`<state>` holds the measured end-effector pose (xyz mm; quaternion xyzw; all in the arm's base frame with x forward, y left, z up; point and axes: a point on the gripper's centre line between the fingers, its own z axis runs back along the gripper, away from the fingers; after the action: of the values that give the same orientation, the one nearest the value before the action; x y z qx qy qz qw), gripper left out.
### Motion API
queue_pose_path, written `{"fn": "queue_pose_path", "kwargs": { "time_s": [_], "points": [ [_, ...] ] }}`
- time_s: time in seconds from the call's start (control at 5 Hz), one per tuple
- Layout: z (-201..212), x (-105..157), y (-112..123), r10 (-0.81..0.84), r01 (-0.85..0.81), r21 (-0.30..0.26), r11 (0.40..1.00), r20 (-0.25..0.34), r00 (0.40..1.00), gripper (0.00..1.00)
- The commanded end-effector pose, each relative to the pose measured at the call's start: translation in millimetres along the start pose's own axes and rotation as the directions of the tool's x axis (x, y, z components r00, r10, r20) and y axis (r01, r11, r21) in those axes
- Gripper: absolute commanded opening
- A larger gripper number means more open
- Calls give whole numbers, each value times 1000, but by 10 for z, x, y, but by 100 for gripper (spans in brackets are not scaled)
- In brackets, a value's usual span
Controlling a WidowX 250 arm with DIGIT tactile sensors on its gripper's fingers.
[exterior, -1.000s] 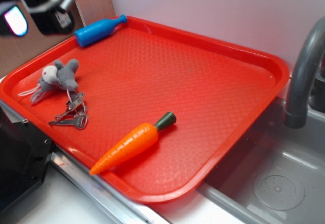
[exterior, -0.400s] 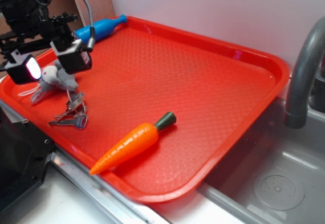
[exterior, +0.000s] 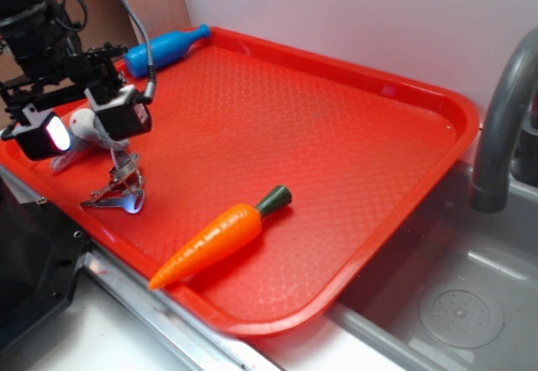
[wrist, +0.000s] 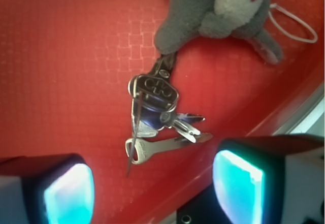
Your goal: Grab the silver keys.
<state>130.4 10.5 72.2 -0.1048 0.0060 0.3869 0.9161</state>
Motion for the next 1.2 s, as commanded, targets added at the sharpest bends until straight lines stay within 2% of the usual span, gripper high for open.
{"fn": "queue_pose_path", "kwargs": {
  "time_s": [0.0, 0.2, 0.6, 0.8, 1.0],
  "points": [
    [50, 23, -9, 14, -14, -6, 1000, 21, 1000, 100],
    [-56, 60, -45, 12, -12, -6, 1000, 21, 1000, 100],
    [-215, 182, -142, -27, 26, 59, 998, 13, 1000, 100],
    [-277, 192, -140, 20, -19, 56, 998, -12, 1000, 0],
    [-266, 181, -150, 22, -21, 58, 998, -8, 1000, 0]
  ]
}}
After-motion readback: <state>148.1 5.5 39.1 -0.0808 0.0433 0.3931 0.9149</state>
